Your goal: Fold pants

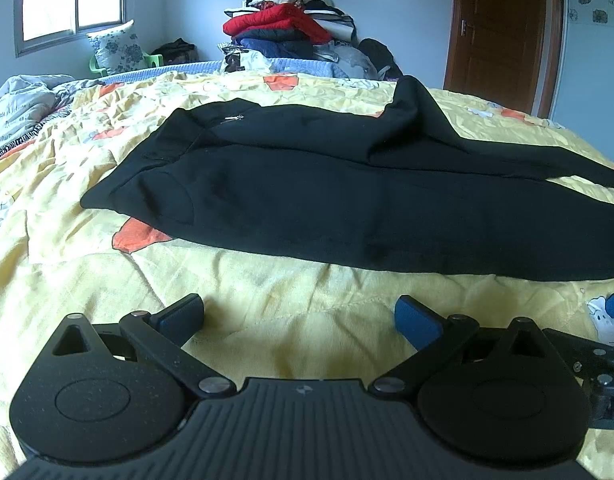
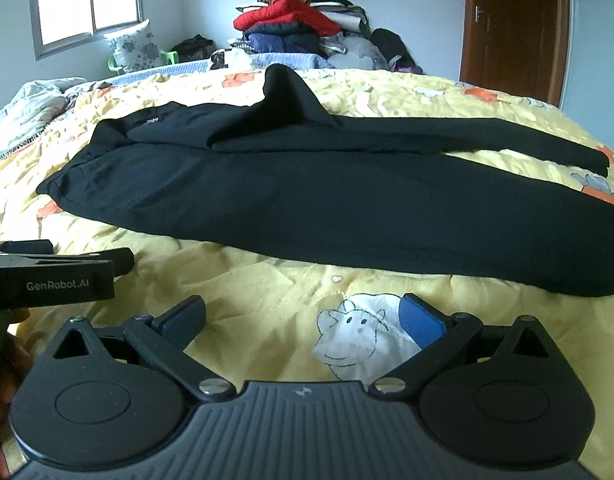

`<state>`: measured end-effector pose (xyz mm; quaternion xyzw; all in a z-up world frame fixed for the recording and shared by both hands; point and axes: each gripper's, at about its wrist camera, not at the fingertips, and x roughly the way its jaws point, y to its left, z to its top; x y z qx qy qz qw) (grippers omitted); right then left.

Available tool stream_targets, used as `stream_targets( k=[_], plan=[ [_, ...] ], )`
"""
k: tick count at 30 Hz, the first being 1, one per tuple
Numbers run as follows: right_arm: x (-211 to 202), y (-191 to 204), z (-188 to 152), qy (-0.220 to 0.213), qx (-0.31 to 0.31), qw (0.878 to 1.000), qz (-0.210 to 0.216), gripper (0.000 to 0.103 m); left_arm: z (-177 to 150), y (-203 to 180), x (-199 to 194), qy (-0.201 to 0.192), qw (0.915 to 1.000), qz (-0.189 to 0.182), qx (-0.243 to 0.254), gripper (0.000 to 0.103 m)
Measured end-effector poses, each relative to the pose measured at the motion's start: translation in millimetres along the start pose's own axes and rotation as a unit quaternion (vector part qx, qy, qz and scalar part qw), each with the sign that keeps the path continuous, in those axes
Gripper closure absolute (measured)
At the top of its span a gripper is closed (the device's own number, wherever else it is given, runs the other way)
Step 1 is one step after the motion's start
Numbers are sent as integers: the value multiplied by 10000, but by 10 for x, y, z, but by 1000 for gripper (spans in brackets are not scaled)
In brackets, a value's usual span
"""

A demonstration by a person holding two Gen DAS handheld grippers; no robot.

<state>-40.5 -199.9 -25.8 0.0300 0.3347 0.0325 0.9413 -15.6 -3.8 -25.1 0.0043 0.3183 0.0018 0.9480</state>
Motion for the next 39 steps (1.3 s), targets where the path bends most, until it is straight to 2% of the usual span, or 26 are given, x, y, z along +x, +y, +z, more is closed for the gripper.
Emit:
stream_targets(
  k=[39],
  plan=[
    [53, 56, -10, 110, -185, 9997, -153, 0, -6, 2, 2, -6, 10000, -1, -3, 0]
  ],
)
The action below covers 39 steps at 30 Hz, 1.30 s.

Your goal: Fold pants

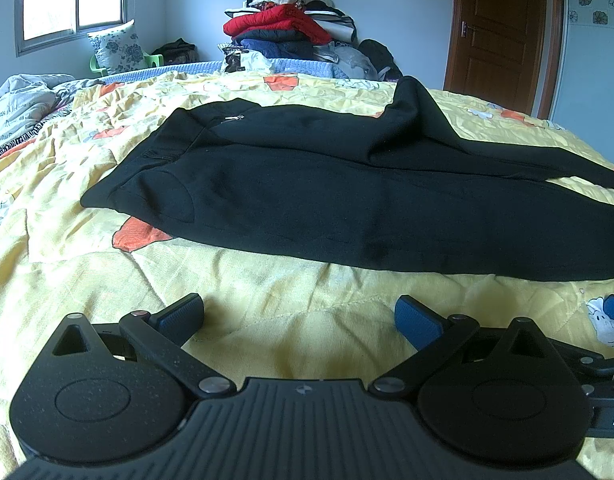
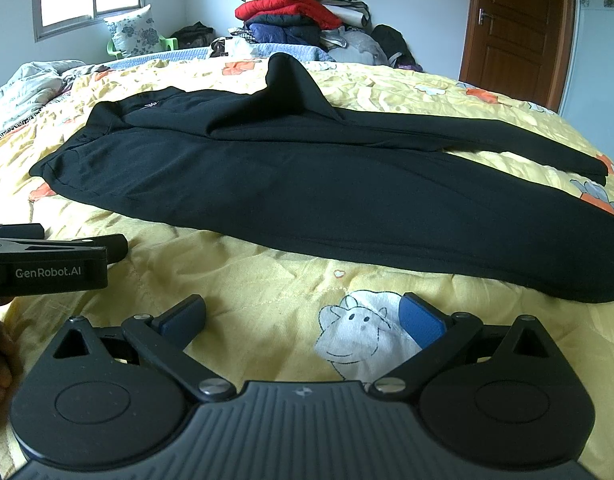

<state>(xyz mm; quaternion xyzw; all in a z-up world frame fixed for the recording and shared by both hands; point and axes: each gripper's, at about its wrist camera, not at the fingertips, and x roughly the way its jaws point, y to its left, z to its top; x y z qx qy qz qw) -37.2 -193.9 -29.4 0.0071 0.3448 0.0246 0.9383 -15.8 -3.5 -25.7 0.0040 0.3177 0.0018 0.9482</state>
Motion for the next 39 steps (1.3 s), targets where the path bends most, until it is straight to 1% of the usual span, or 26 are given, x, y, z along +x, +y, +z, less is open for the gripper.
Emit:
stream_targets(
  k=[31, 33, 35, 38, 39],
  plan=[
    [0, -3, 2, 8, 3, 10000, 28, 0, -2, 3, 1, -6, 10000, -9, -11, 0],
    [-5, -23, 7, 8, -91, 9997, 221, 0, -8, 13, -5, -18, 10000, -40, -37, 0],
    [-28, -81, 43, -22, -25, 9987, 518, 0, -13, 32, -14, -42, 9999, -84, -84, 0],
    [-96, -228, 196, -248, 301, 9941, 1014, 0, -14, 78, -44, -114, 9996, -96, -232, 1],
    [-115, -263, 273, -355, 323, 9926, 1118, 0, -8, 96, -58, -149, 9994, -79, -293, 2]
  ],
)
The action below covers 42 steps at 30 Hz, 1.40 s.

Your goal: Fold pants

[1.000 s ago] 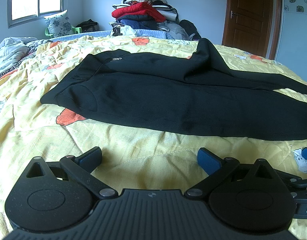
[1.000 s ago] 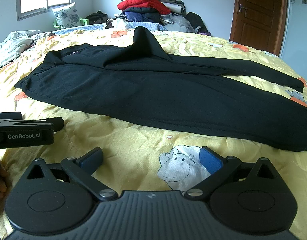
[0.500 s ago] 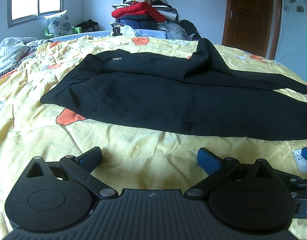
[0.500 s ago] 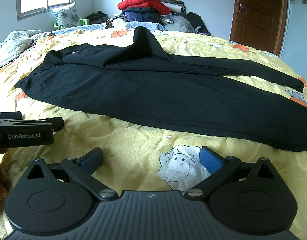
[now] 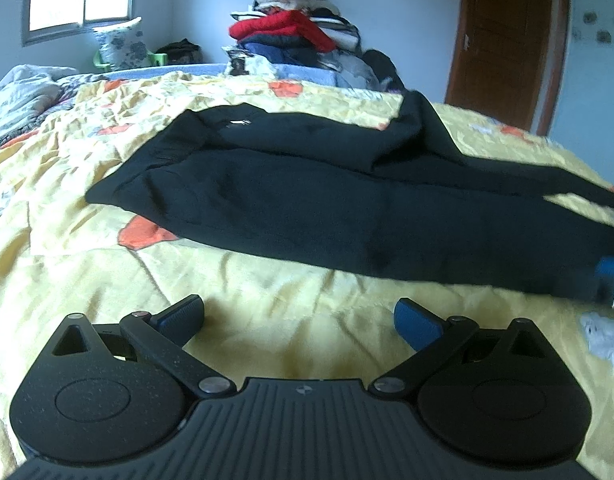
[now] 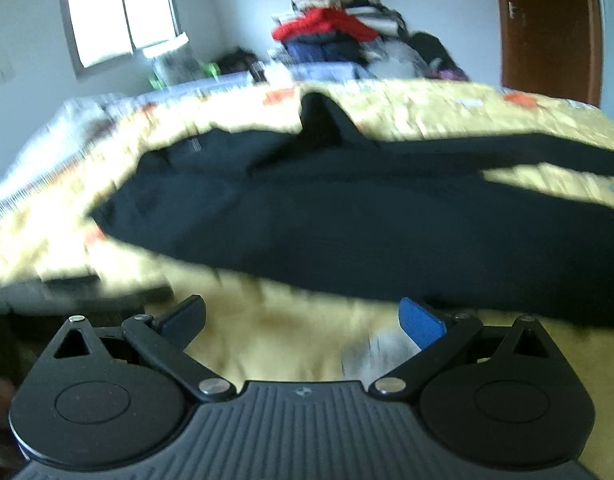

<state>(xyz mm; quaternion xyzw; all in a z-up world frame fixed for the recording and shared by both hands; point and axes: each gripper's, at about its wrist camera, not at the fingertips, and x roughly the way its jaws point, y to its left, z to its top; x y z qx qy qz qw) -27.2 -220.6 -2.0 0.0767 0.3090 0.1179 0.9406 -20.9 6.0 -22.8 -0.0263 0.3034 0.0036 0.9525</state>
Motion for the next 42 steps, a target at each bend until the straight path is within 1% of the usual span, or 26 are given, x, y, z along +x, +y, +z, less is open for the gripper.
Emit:
stream_targets(
  k=[1, 3, 5, 6, 8, 10, 12, 14, 17, 19, 21, 22, 24, 28, 31, 33, 34, 35, 36, 38, 40, 42],
  plan=[
    [-14, -10, 106, -150, -82, 9998, 71, 0, 14, 19, -18, -46, 10000, 27, -58, 2],
    [-5, 21, 317, -400, -373, 9985, 80, 0, 62, 64, -49, -166, 9998, 65, -134, 2],
    [63, 101, 535, -500, -683, 9964, 72, 0, 131, 100, -60, -259, 9996, 123, -71, 1],
    [128, 149, 648, -459, -822, 9955, 119, 0, 174, 114, -54, -285, 9994, 181, 22, 1],
    [302, 266, 879, -359, -1113, 9925, 349, 0, 251, 138, -31, -409, 9982, 369, 241, 1],
    [505, 399, 1074, -295, -1431, 9885, 391, 0, 305, 181, 6, -585, 9956, 627, 386, 1],
    [760, 538, 1274, -176, -1733, 9839, 391, 0, 348, 239, 64, -659, 9938, 790, 421, 1],
    [999, 607, 1446, -25, -1837, 9817, 501, 0, 361, 301, 119, -602, 9939, 833, 388, 1],
    [1438, 624, 1705, 286, -1836, 9782, 925, 0, 326, 374, 188, -485, 9953, 793, 265, 1],
    [1723, 591, 1844, 438, -1834, 9756, 1128, 6, 328, 418, 245, -249, 9971, 690, 181, 0],
    [1998, 559, 1946, 600, -1810, 9755, 1097, 17, 332, 466, 295, -45, 9981, 601, 81, 0],
    [2150, 515, 1993, 722, -1735, 9760, 1099, 19, 317, 499, 360, 136, 9985, 533, -7, 1],
    [2406, 424, 2063, 942, -1515, 9774, 1132, 28, 301, 571, 370, 161, 9987, 420, -224, 0],
    [2822, 216, 2137, 1294, -979, 9785, 1273, 28, 288, 548, 358, 178, 9987, 445, -170, 0],
    [3024, 137, 2135, 1450, -845, 9786, 1187, 28, 288, 544, 350, 177, 9987, 435, -182, 0],
    [3088, 118, 2123, 1524, -796, 9768, 1279, 47, 290, 528, 349, 179, 9987, 435, -180, 0],
    [3080, 126, 2119, 1493, -874, 9761, 1317, 71, 290, 528, 348, 178, 9987, 433, -182, 0],
    [3047, 140, 2122, 1433, -963, 9769, 1260, 86, 290, 528, 347, 177, 9987, 430, -187, 0],
    [3001, 153, 2124, 1344, -1049, 9781, 1192, 92, 298, 525, 353, 175, 9988, 424, -195, 0],
    [2883, 187, 2126, 1122, -1158, 9788, 1265, 93, 307, 537, 354, 161, 9988, 402, -229, 0],
    [2729, 281, 2117, 852, -1402, 9793, 1187, 94, 321, 576, 354, 107, 9987, 355, -349, 0],
    [2532, 429, 2078, 552, -1785, 9750, 1206, 94, 335, 644, 317, -24, 9976, 386, -574, 4]
  ],
)
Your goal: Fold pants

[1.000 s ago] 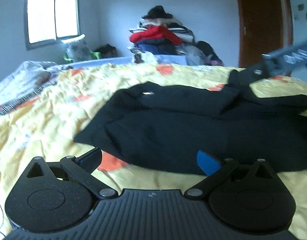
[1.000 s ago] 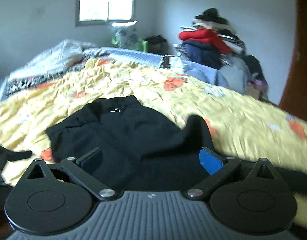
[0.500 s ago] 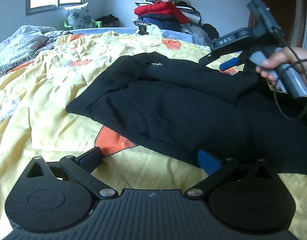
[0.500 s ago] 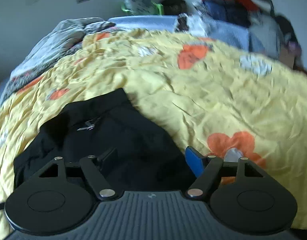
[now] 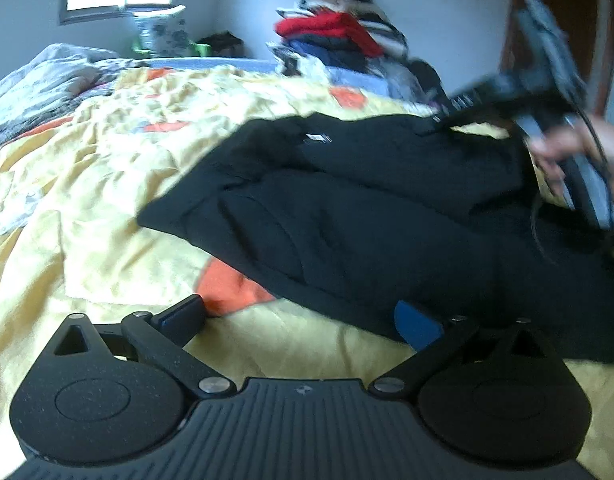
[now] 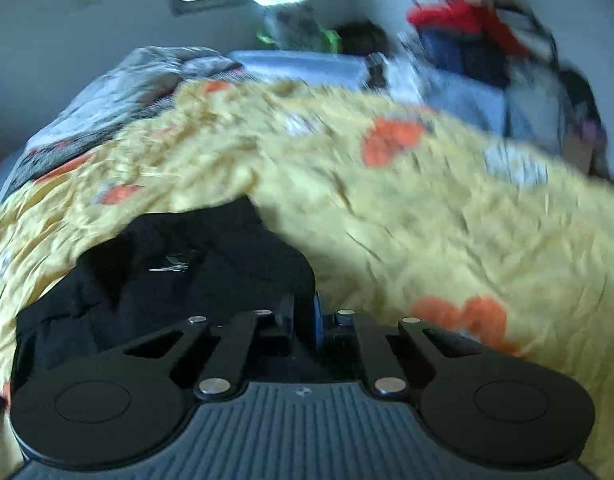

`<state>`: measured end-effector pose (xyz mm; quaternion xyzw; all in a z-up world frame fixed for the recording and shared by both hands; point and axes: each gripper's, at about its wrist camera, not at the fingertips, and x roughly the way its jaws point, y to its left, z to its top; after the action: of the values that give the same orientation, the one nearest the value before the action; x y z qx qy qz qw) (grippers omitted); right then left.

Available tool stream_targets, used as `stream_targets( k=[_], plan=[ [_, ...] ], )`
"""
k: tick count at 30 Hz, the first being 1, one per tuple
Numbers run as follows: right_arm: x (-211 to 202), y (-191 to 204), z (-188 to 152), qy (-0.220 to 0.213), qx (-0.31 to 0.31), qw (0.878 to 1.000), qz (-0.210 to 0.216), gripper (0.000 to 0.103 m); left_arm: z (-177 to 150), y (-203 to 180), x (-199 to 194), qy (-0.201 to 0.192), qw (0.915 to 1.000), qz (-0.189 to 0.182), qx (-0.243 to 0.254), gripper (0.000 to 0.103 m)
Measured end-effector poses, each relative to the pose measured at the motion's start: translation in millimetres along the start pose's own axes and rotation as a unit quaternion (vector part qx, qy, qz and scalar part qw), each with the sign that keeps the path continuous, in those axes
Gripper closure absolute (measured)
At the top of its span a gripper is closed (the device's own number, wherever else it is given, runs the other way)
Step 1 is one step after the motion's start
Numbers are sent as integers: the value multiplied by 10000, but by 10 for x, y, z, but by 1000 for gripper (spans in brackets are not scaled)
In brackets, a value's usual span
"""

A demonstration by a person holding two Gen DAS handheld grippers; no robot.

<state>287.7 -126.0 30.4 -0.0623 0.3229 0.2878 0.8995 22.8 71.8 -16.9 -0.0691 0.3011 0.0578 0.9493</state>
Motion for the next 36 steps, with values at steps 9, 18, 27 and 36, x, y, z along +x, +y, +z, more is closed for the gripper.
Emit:
stream_targets(
  k=[9, 18, 27, 36],
  plan=[
    [-654, 1444, -484, -509, -2896, 9549, 415, 94, 427, 592, -121, -379, 9885, -207, -1448, 5],
    [-572, 1576, -847, -214, -2669, 9604, 770, 94, 626, 948, 97, -61, 9545, -1294, -2686, 6],
    [-839, 1384, -774, -636, -1573, 9791, 1120, 94, 764, 896, 612, 554, 9167, -1879, -3484, 24],
    [-875, 1458, -823, -610, -1334, 9817, 1218, 94, 706, 917, 543, 325, 9414, -1263, -3109, 97]
  ],
)
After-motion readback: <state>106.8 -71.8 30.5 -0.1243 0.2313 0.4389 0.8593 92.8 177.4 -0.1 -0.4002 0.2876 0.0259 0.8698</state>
